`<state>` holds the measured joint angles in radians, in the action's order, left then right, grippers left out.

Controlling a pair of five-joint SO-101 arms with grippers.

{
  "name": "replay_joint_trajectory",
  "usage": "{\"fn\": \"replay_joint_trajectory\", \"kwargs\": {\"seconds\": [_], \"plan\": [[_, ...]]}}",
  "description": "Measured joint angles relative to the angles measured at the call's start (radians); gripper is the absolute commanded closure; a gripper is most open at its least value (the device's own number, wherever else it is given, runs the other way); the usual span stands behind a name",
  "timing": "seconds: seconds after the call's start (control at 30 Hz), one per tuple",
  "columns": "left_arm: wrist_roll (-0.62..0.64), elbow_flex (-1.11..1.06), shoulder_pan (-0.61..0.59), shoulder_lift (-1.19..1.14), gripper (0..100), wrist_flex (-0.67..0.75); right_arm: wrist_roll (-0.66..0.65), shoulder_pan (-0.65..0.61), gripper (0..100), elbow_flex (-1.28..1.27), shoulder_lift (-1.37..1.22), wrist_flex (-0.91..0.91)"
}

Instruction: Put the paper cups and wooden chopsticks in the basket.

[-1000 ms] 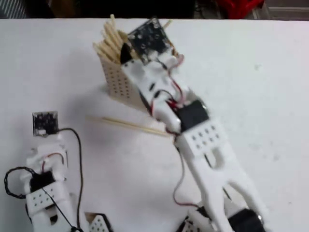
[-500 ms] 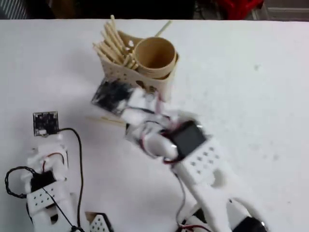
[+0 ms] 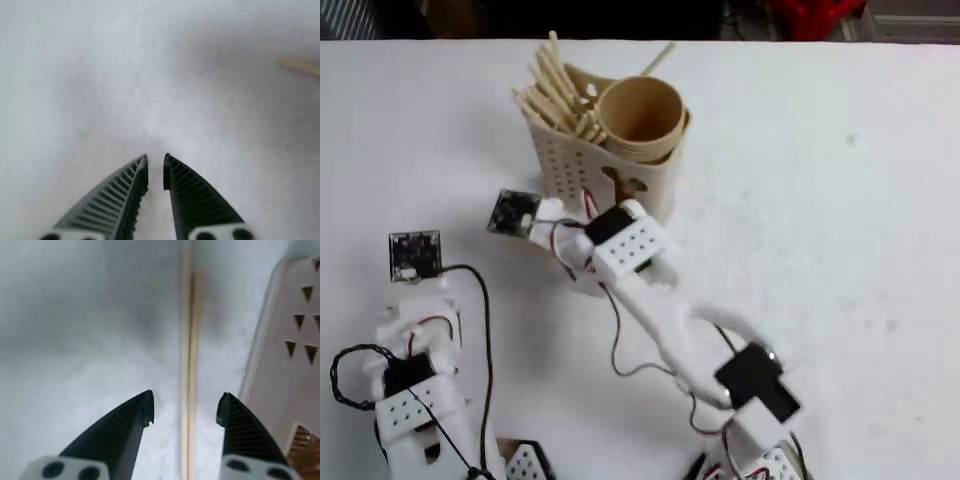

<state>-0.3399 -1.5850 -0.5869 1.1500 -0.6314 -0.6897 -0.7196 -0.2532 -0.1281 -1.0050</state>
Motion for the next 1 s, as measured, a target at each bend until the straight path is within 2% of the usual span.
{"fn": "replay_joint_trajectory", "kwargs": {"seconds": [0.17, 0.6, 0.67, 0.8, 1.0], "plan": [[0.000, 0.000, 0.000, 0.000, 92, 0.000, -0.014, 0.044, 79.0, 0.000, -0.023, 0.107], [0.000, 0.000, 0.000, 0.000, 92, 0.000, -0.092, 0.069, 79.2, 0.006, -0.227, 0.109], [0.000, 0.000, 0.000, 0.000, 92, 0.000, -0.100, 0.069, 82.7, 0.006, -0.230, 0.107], [0.000, 0.000, 0.000, 0.000, 92, 0.000, -0.104, 0.069, 98.5, 0.018, -0.233, 0.087], [0.000, 0.000, 0.000, 0.000, 92, 0.000, -0.104, 0.080, 98.1, 0.018, -0.235, 0.043]]}}
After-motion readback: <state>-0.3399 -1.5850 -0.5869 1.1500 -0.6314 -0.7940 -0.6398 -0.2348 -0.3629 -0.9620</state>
